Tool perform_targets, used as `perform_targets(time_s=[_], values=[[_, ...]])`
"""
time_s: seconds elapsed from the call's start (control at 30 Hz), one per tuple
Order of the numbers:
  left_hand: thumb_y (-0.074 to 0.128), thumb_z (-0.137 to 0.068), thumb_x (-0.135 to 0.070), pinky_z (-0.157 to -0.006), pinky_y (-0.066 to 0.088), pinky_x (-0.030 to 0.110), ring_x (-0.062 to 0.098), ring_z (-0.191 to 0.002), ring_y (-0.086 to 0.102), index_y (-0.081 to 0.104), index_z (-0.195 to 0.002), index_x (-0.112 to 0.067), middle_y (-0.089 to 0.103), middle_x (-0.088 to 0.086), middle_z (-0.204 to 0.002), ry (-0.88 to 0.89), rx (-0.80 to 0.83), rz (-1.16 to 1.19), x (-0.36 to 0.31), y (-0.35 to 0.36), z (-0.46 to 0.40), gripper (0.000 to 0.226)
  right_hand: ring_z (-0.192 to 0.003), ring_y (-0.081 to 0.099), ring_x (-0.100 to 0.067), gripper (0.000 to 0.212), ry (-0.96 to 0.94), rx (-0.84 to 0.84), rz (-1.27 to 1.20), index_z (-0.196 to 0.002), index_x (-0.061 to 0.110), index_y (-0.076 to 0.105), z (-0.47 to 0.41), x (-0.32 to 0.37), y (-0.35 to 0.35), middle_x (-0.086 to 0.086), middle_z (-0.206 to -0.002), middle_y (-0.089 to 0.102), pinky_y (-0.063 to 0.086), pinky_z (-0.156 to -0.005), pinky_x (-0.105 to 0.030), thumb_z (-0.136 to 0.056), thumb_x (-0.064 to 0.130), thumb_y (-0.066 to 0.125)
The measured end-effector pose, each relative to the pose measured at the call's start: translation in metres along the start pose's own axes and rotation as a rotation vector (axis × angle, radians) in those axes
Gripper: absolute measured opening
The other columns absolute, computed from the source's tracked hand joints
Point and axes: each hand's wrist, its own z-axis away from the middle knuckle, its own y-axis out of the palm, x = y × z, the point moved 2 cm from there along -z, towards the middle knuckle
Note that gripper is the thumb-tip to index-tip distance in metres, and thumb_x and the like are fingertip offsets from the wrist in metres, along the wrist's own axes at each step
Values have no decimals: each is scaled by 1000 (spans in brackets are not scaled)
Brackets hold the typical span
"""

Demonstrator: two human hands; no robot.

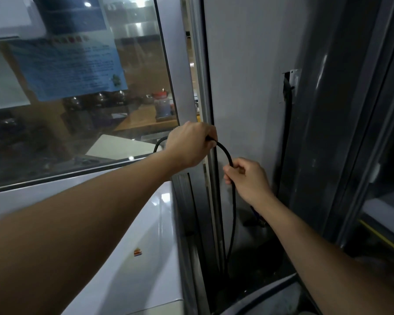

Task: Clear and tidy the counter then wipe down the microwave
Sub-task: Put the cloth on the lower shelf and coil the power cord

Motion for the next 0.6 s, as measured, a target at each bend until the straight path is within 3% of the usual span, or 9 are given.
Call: perform_targets(time_s=[0.13, 0.2, 0.33, 0.5, 0.6], values=[[52, -95, -21, -78, 55, 39, 17, -85, 61, 62, -102, -15, 66, 3, -97, -116, -77, 128, 6, -20, 1, 14, -80, 65, -16, 16, 71, 88, 67, -79, 20, 60, 13, -24, -3, 1, -78, 66, 53, -79, -28, -93, 13, 54], [49, -96, -20, -78, 54, 39, 18, -83, 59, 61, -102, -14, 64, 5, -97, -170, -110, 173, 8, -31, 1, 14, -79, 64, -19, 20, 110, 87, 111, -78, 20, 60, 20, -32, -7, -1, -78, 65, 51, -78, -30, -94, 12, 51], [46, -96, -17, -80, 54, 46, 23, -89, 60, 59, -104, -14, 61, 6, -99, -228, -191, 214, 11, -45, 4, 15, -66, 58, -11, 18, 118, -24, 137, -85, 12, 63, 27, -24, -24, -3, -75, 62, 42, -56, -7, -96, 13, 49], [49, -95, -21, -82, 52, 40, 16, -90, 55, 61, -109, -18, 60, 3, -105, -50, -194, 115, -9, -59, 5, 19, -53, 58, -11, 26, 67, -132, 177, -70, 12, 59, 24, 11, -49, -9, -71, 64, 46, -54, -13, -95, 13, 51], [50, -95, -25, -81, 51, 39, 19, -92, 59, 64, -108, -20, 63, 0, -105, 77, -143, 32, -32, -66, 3, 20, -59, 60, -16, 22, 56, -151, 195, -81, 1, 63, 28, 39, -61, -12, -74, 64, 51, -55, -18, -95, 13, 51]])
